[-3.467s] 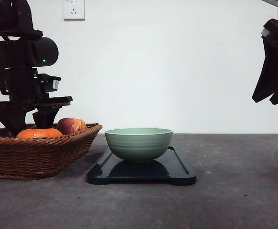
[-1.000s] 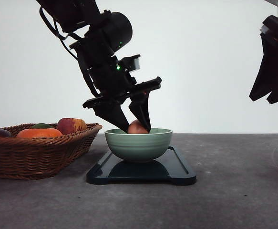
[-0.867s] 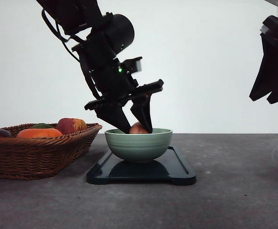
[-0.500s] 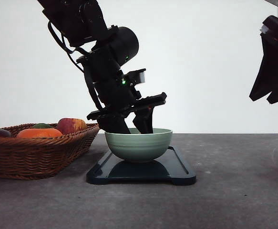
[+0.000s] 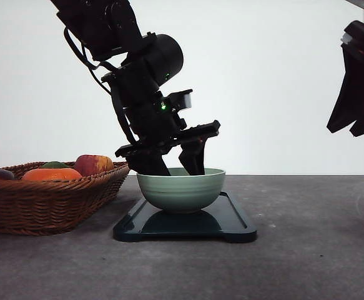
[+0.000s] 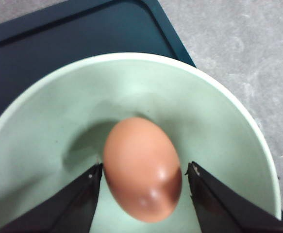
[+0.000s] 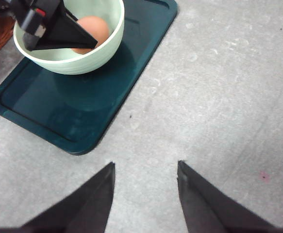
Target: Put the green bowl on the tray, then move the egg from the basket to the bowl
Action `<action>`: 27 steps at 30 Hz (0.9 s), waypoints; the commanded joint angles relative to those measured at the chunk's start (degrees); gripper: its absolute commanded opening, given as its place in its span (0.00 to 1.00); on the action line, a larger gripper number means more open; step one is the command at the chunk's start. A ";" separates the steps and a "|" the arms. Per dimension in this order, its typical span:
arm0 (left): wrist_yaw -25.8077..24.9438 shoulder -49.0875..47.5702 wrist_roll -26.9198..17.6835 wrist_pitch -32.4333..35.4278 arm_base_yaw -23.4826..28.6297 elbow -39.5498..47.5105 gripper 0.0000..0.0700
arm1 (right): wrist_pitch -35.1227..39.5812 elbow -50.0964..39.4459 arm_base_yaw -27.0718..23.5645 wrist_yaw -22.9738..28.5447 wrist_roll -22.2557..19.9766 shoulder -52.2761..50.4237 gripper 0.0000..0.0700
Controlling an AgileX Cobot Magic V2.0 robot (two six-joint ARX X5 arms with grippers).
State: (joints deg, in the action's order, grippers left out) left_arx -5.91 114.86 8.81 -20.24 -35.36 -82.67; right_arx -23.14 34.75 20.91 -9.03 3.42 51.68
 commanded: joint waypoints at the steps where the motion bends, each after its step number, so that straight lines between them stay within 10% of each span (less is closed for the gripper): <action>1: 0.13 0.59 1.84 -0.11 -0.50 -1.29 0.52 | 0.33 0.13 0.24 -0.16 0.63 0.26 0.35; 27: 0.47 -24.34 1.29 -8.15 4.80 9.75 0.50 | 0.36 0.13 0.24 -0.12 0.56 0.26 0.35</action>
State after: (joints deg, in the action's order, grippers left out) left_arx -5.72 90.69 10.12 -29.02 -30.34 -73.97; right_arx -23.16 34.76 20.91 -9.03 3.42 51.68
